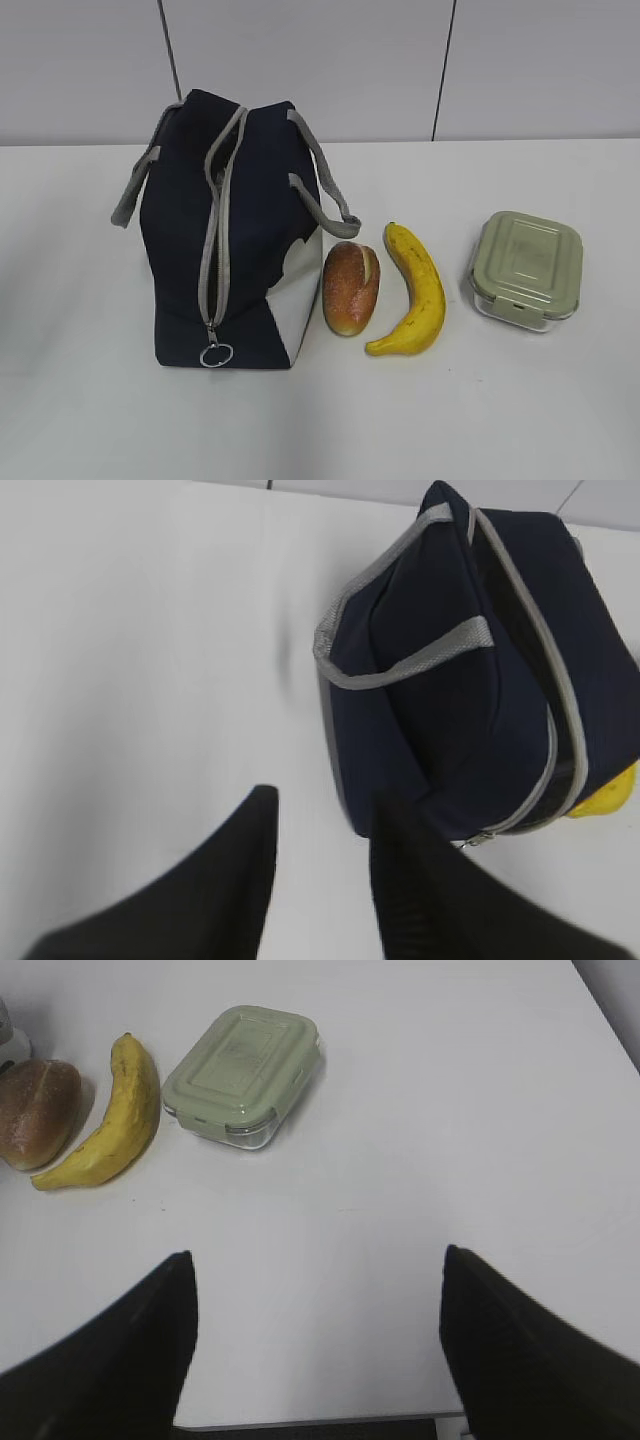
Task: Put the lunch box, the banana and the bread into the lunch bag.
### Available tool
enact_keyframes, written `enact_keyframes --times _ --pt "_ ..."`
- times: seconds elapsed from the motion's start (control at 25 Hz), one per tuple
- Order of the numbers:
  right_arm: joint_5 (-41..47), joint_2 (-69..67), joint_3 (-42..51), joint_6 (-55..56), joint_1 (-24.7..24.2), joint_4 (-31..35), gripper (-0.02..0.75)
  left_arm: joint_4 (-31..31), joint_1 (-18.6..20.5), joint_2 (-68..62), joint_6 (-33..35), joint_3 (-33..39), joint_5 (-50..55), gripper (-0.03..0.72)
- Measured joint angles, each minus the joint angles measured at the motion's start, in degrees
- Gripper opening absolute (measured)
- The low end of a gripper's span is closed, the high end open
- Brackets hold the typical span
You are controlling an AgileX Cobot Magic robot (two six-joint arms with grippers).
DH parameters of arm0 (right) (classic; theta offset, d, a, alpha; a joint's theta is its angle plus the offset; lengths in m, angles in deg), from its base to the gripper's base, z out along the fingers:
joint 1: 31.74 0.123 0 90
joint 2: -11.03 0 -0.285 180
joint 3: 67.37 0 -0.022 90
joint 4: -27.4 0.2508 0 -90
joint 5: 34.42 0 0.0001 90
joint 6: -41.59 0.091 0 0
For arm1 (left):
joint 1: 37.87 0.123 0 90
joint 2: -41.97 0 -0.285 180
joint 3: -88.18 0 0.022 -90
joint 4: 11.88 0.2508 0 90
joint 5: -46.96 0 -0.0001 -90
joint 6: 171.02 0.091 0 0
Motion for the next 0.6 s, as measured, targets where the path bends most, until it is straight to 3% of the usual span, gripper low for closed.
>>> enact_keyframes --times 0.44,0.6 --pt "0.00 0.00 0.00 0.00 0.00 0.00 0.560 -2.95 -10.17 -26.62 0.00 -17.97 0.14 0.389" --pt "0.00 0.00 0.00 0.00 0.00 0.00 0.560 -3.22 -11.73 -36.37 -1.46 -26.48 3.66 0.423"
